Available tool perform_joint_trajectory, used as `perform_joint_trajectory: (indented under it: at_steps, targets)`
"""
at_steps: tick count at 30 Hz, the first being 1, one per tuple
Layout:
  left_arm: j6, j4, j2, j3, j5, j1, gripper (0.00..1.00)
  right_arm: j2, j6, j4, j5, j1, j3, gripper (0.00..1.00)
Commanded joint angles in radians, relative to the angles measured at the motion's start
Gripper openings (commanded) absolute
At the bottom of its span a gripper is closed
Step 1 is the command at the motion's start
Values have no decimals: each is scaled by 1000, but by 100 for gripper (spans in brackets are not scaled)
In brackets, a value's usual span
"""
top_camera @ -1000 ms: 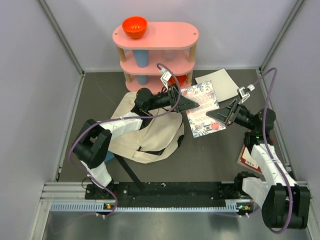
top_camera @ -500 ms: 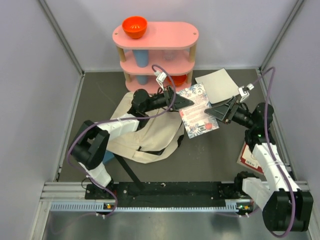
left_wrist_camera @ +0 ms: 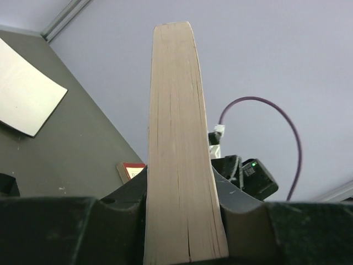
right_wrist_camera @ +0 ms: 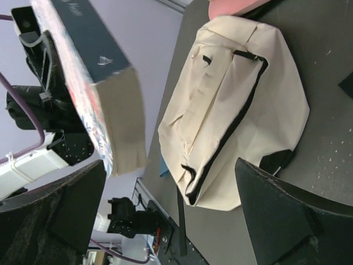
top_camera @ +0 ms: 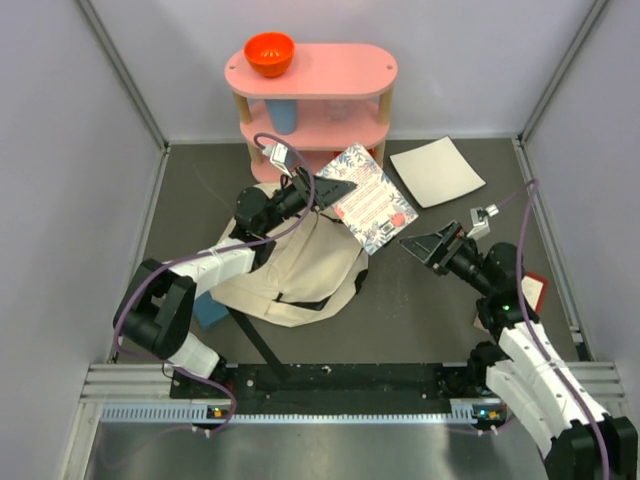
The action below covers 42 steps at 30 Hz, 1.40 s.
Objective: Pack the student bag
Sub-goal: Pick up the book from the center of the board.
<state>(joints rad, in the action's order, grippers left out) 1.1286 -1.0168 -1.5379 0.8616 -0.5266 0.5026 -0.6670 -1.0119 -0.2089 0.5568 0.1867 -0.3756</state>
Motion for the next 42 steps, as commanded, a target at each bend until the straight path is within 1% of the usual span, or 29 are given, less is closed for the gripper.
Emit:
perform_joint_trajectory:
  at_steps: [1,2,5,7,9,12,13,14,15,16,17,18,19,20,21,22,23,25,28,33,34,36,37,42]
  targets:
    - [48,-143,55,13,50,5,0,-66,-141,-407,-57,37,64,99]
    - [51,-147,56,10,54,5,0,-107,-161,-440,-60,43,63,99]
    - [51,-135,50,14,56,10,0,-205,-155,-507,-48,74,23,99]
    - [48,-137,44,10,60,11,0,-242,-172,-602,-46,92,12,99]
    - [45,-129,42,11,68,13,0,-275,-182,-624,-66,125,7,99]
    - [34,-109,42,8,85,14,0,-295,-151,-604,-81,160,-9,99]
    - [33,-108,44,7,85,14,0,-293,-152,-616,-87,163,-2,99]
    - [30,-105,44,7,85,14,0,-293,-155,-671,-100,168,7,99]
    - [17,-95,48,2,92,14,0,-284,-159,-672,-101,168,12,98]
    - [10,-77,58,-1,100,13,0,-272,-140,-641,-110,166,6,98]
    - [5,-74,62,-3,105,13,0,-252,-120,-515,-127,168,0,98]
    - [2,-71,64,-4,105,11,0,-228,-100,-430,-152,169,-6,98]
    - [0,-66,68,0,105,10,0,-171,-58,-373,-194,169,-3,98]
    - [-1,-60,70,4,105,8,0,-142,-44,-333,-213,168,4,98]
    - [-4,-54,74,8,105,8,0,-111,-34,-255,-233,169,21,98]
    - [-3,-43,78,10,112,7,0,-55,-25,-232,-251,169,30,98]
    - [0,-40,81,8,119,7,0,-36,-27,-224,-247,169,43,98]
    - [5,-40,84,14,117,5,0,-5,-71,-289,-218,168,85,98]
    - [17,-45,75,33,105,7,0,-20,-137,-420,-192,171,124,98]
    - [62,-95,53,43,76,10,0,-157,-155,-535,-160,168,99,98]
    - [68,-100,50,43,70,14,0,-176,-160,-590,-156,169,96,98]
    - [77,-111,47,39,57,27,0,-245,-165,-641,-129,169,70,98]
    - [71,-109,47,33,57,31,0,-268,-175,-715,-115,168,61,98]
    - [59,-100,53,-24,82,39,0,-419,-243,-906,-72,169,37,98]
